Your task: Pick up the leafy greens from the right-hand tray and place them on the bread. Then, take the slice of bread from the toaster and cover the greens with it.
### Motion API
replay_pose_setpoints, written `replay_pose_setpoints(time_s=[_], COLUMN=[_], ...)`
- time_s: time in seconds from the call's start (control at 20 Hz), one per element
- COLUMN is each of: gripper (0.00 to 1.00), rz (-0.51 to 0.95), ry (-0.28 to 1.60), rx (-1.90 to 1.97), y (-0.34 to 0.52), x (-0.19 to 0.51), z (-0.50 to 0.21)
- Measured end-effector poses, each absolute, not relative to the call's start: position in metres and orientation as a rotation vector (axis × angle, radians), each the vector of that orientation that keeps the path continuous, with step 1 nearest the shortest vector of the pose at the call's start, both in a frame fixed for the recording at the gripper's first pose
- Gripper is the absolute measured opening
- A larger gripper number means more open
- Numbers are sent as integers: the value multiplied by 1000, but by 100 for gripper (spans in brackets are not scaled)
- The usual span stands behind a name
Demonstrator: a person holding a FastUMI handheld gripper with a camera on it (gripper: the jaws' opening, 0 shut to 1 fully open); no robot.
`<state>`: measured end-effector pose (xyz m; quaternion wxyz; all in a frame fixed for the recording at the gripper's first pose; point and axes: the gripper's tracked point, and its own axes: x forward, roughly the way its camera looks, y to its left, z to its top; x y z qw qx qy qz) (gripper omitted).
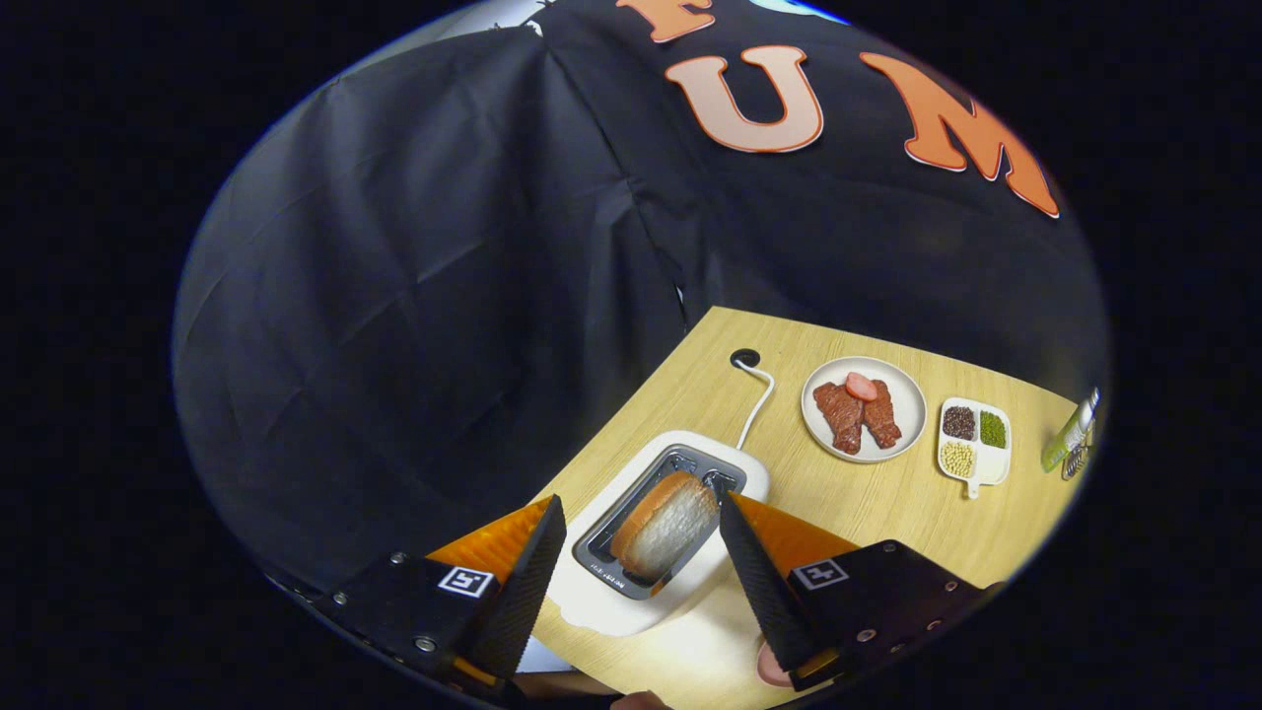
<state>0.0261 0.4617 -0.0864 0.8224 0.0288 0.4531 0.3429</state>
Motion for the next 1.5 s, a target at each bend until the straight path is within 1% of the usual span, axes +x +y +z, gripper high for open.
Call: replay_pose_setpoints(time_s=[0.35, 0.45, 0.55, 0.65, 0.75, 0.8, 0.85, 0.9, 0.95, 1.0, 1.1, 1.2, 1.5], gripper=[94, 92, 87, 78, 65, 55, 51, 41, 36, 26, 17, 13, 13], rz=[674, 663, 663, 664, 653, 647, 641, 631, 623, 627, 633, 647, 696], ry=[1093, 1140, 1150, 1137, 1142, 1138, 1133, 1122, 1111, 1108, 1104, 1100, 998], rx=[30, 34, 15, 14, 42, 51, 59, 64, 63, 65, 100, 136, 177], y=[480, 482, 479, 477, 474, 472, 467, 464, 459, 455, 452, 448, 429], x=[34, 30, 31, 33, 32, 33, 35, 36, 38, 36, 33, 30, 22], z=[-134, -146, -151, -155, -158, -157, -155, -155, -154, -155, -153, -145, -111])
